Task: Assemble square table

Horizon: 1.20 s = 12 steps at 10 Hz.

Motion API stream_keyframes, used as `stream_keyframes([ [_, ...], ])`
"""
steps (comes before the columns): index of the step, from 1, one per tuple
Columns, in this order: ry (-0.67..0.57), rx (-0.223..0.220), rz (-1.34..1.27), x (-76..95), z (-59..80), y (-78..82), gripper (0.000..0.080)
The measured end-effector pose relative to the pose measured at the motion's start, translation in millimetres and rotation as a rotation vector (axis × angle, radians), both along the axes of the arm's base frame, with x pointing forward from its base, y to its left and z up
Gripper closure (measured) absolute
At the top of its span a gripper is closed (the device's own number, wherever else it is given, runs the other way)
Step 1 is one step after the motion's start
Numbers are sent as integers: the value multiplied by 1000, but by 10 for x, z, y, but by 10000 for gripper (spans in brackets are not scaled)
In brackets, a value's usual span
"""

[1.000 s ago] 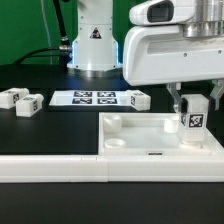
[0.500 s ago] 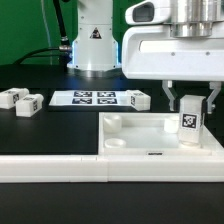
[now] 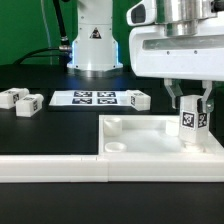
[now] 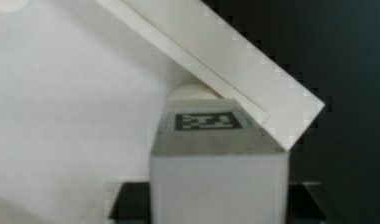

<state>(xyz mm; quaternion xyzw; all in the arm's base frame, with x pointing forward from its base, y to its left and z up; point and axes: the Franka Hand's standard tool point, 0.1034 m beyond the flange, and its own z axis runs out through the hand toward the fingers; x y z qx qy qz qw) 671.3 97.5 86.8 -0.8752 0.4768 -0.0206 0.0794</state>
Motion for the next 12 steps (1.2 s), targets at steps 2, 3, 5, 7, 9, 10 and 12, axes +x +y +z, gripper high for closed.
stream_keyframes([
  [2,37,79,-265,-5,-42,-25,506],
  [3,52,125,-390,8,-53,-41,506],
  [5,71,154,-491,11,-56,-49,506],
  [7,69,152,-478,9,-59,-43,351],
  [9,59,136,-405,3,-63,-26,218],
  [10,33,94,-207,-10,-68,22,218],
  [12,12,79,-65,-26,-55,92,152],
])
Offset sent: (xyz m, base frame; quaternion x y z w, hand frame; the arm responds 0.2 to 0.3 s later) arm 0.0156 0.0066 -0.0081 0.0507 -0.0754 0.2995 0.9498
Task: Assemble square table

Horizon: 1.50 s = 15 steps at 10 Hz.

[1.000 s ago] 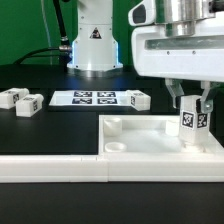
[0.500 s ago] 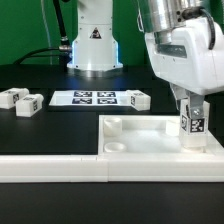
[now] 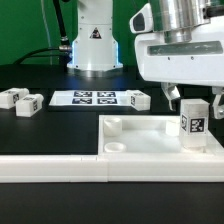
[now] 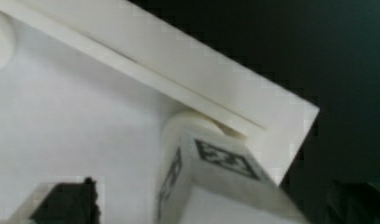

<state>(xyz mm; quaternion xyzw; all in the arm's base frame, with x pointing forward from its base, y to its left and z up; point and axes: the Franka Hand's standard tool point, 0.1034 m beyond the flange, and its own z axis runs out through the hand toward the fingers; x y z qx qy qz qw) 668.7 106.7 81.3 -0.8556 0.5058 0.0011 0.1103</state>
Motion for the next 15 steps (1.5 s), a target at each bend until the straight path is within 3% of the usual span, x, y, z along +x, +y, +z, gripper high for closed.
stream_keyframes([
  [3,-44,-32,235,0,-9,-20,151],
  [5,-90,-114,647,46,34,-40,151],
  [7,-124,-142,894,65,-33,-40,151],
  [8,-126,-143,904,66,-34,-41,151],
  [9,-124,-142,894,65,-38,-46,246],
  [10,-120,-140,871,64,-40,-45,394],
  [11,-115,-136,838,63,-42,-45,394],
  [12,-102,-131,770,62,-47,-64,508],
  [15,-53,-104,484,69,-51,-74,508],
])
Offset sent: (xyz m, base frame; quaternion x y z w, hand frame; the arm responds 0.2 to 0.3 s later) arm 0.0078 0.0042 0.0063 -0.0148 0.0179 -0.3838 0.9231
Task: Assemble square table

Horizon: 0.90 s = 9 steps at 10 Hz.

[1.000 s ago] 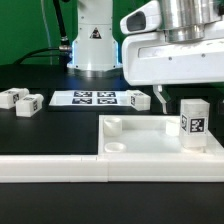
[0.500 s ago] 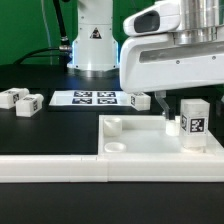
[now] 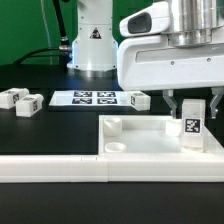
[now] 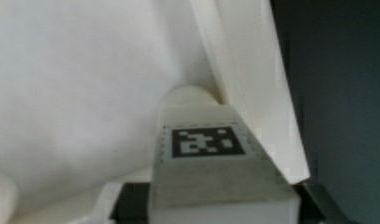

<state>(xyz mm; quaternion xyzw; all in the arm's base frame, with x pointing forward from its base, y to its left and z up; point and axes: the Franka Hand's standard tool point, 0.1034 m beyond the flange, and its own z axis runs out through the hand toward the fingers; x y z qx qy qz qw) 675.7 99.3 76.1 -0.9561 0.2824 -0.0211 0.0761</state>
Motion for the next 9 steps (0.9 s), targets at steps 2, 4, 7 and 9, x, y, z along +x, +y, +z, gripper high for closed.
stream_keyframes([
  [2,56,36,-396,-6,-4,13,508],
  [4,120,166,-773,-1,-19,-36,508],
  [7,131,182,-877,-10,-23,-27,508],
  [9,87,122,-623,-28,-33,-8,281],
])
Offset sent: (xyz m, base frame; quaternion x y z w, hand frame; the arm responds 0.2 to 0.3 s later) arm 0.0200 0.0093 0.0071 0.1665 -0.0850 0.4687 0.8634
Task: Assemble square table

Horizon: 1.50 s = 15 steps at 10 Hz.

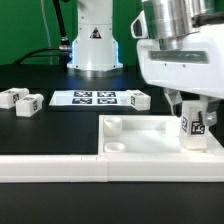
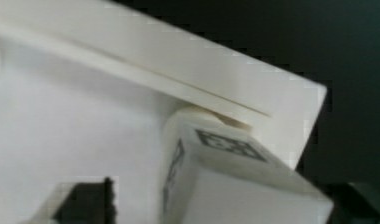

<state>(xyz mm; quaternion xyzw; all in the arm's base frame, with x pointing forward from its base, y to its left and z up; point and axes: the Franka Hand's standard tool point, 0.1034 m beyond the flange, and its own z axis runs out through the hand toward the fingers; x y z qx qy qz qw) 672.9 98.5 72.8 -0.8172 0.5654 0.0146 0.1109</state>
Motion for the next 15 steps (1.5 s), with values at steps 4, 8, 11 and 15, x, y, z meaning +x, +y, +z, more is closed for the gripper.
stream_keyframes([
  [4,-72,-72,447,-9,8,75,152],
  [8,-134,-182,1044,6,-3,30,150],
  [11,-139,-183,1073,16,-22,-3,150],
  [15,-110,-167,887,14,-24,-2,512],
])
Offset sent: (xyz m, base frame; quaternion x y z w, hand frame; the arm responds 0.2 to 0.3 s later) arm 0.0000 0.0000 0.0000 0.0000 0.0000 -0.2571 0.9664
